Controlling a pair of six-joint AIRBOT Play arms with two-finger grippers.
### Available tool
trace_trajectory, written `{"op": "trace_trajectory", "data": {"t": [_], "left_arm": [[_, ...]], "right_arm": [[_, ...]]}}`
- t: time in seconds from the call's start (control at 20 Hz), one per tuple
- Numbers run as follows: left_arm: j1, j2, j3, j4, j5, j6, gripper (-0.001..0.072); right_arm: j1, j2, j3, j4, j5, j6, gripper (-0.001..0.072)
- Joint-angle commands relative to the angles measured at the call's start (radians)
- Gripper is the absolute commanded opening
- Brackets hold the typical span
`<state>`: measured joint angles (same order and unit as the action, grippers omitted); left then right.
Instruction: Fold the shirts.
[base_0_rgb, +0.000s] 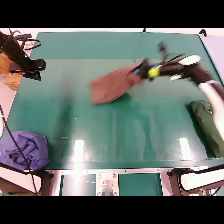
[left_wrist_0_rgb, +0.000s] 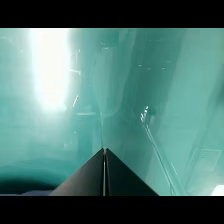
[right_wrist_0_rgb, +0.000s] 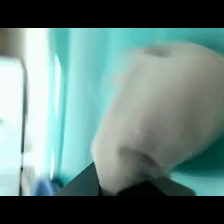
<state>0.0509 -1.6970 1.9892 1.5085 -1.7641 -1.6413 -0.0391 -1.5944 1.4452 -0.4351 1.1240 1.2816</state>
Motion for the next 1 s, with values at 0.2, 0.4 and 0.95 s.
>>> {"op": "trace_trajectory", "data": {"t": [0.2, 0.4, 0.95], "left_arm": [[0.001, 0.0, 0.0, -0.017, 0.0, 0.0, 0.0033], [0.001, 0.0, 0.0, -0.028, -0.001, 0.0, 0.0032], [0.001, 0.0, 0.0, -0.029, 0.003, 0.0, 0.0032]], "right_arm": [[-0.57, 0.232, 0.102, -0.022, 0.151, 0.135, 0.0017], [-0.845, 0.23, 0.106, -0.086, 0.196, 0.18, 0.0016], [-1.162, 0.233, 0.122, -0.36, 0.45, 0.211, 0.0016]]}}
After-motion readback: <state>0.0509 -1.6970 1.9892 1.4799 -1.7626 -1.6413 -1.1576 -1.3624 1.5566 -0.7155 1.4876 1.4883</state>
